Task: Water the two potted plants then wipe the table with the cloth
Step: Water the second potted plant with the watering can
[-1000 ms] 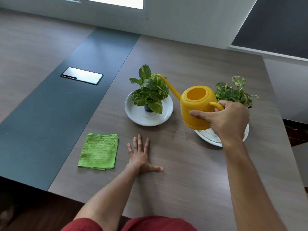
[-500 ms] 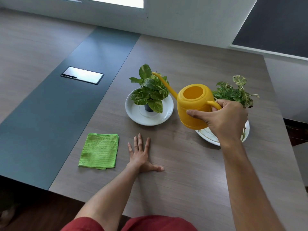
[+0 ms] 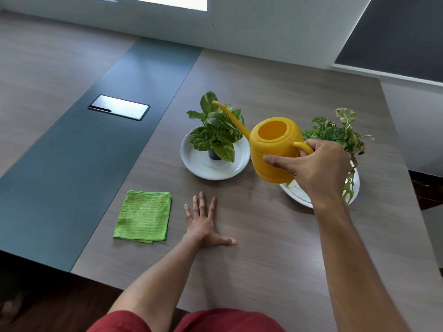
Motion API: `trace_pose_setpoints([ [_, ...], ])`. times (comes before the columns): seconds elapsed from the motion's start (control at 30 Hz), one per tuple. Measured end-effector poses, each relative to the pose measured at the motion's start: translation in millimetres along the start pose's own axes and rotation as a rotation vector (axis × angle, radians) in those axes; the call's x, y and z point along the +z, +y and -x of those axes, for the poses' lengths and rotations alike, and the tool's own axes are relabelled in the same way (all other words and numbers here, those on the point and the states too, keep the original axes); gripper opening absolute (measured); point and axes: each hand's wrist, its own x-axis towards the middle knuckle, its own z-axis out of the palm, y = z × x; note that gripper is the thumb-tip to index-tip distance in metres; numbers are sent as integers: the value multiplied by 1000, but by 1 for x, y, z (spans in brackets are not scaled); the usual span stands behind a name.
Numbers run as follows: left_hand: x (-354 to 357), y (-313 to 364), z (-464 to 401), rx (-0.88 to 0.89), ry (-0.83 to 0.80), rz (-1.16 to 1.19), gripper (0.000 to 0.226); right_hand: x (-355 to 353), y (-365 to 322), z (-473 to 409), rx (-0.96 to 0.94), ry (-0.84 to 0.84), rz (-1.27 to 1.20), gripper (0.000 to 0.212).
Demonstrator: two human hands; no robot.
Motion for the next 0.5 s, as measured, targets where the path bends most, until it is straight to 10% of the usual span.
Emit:
trace_pose_setpoints([
  [0.5,1,0,0,-3,10,5,159,3,-5,-5,2,9,42,64],
])
